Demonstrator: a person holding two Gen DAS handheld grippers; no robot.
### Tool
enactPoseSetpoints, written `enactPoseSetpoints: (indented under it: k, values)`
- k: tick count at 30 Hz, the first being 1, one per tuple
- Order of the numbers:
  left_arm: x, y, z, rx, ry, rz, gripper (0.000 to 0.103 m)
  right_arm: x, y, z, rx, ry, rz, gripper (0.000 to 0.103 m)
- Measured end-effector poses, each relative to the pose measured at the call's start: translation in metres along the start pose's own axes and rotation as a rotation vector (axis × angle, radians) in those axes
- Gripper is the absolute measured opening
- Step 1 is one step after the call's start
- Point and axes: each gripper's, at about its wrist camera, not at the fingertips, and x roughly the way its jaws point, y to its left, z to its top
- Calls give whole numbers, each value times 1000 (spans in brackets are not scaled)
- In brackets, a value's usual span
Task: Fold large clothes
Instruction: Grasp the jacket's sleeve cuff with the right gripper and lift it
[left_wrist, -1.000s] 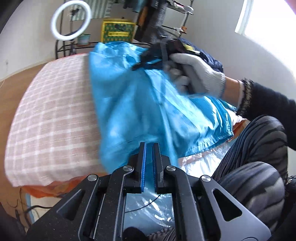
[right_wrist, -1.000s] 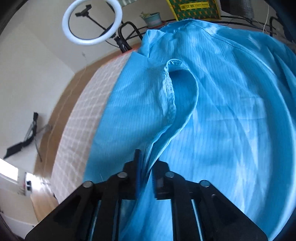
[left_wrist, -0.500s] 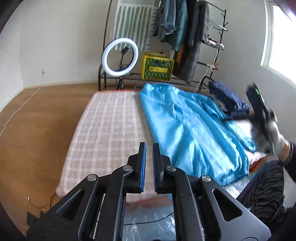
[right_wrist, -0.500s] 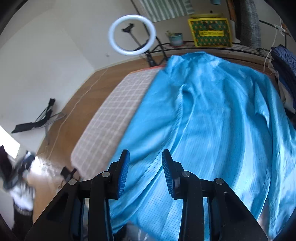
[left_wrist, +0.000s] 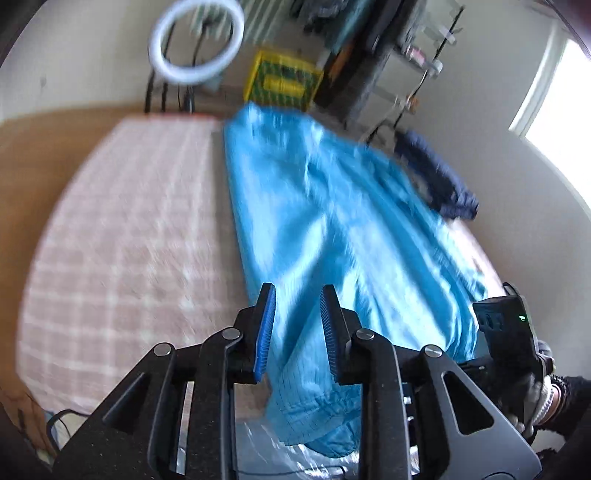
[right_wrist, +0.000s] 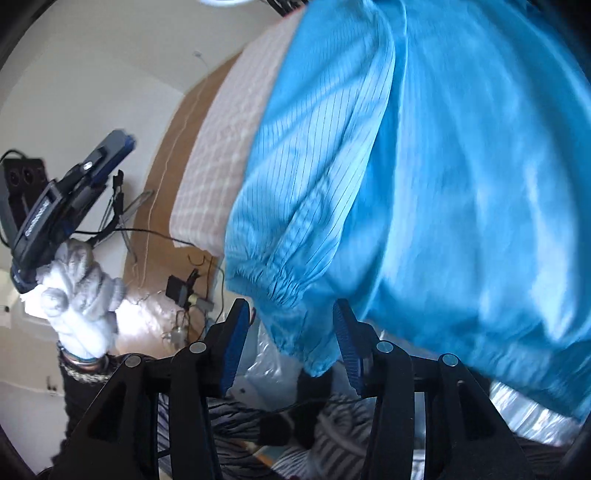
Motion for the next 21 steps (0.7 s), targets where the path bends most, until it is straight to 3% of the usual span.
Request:
enactPoseSetpoints:
  k: [2, 4, 8, 11, 17, 21]
  values:
    - [23, 2, -4, 1, 55, -17, 22, 12, 2, -1, 3, 20, -2, 53]
    - [41, 3, -7, -3, 97, -22, 12, 19, 4, -1, 9, 23, 7, 54]
    - [65, 5, -8, -4, 139, -60, 11, 23, 2, 4, 56, 14, 43, 55]
    - [82, 2, -10, 34, 179, -46, 11, 21, -3, 8, 80, 1, 46, 62]
    - [111, 0, -24, 77, 264, -9, 11, 22, -14, 21, 153, -10, 83, 63]
    - [114, -1, -28, 95, 268, 7, 11, 33, -14, 22, 163, 24, 84, 62]
